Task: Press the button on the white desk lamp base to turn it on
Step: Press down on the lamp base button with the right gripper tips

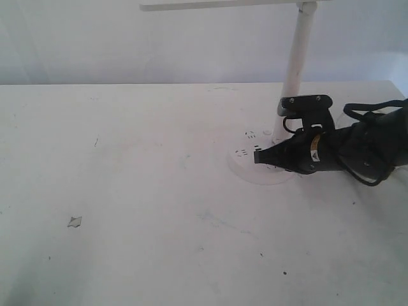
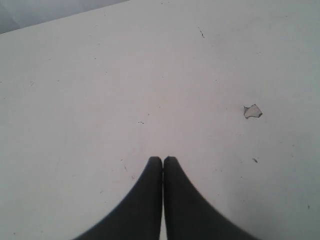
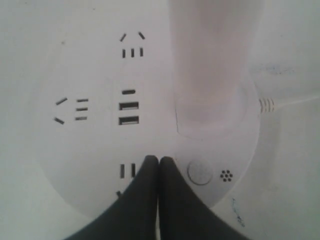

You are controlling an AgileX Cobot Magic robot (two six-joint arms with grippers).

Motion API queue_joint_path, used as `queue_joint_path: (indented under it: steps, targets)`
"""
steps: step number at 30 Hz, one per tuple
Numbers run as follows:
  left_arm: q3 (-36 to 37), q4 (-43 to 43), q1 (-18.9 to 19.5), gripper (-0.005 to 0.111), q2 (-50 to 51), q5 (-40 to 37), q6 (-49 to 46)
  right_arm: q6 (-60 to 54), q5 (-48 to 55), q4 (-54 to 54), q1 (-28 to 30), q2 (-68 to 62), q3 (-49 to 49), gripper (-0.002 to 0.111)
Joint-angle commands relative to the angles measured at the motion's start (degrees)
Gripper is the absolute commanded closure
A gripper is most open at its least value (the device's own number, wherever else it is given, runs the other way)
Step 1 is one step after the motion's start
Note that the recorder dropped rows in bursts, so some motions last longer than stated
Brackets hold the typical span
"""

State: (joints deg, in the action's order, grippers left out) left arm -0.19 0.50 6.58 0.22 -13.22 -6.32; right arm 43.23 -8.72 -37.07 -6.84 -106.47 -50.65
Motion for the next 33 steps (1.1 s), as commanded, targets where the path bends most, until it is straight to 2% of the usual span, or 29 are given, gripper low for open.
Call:
queue_joint_path:
  steps: [1,19,33]
  targets:
    - [0.19,-0.07,0.03,0.107,-0.22,-0.04,0.06,-1.6,-1.03,0.04,0.07,0.01,-0.28,0.108]
    - [0.19,-0.07,0.03,0.107,-0.22,-0.04,0.06,-2.55,7.29,0.05,0.07,0.01,-2.79,0.108]
    - [0.19,-0.07,0.03,0.107,-0.22,-0.04,0.06,-2.55,7.06,-0.42,0.07,-0.2,-3.13,0.108]
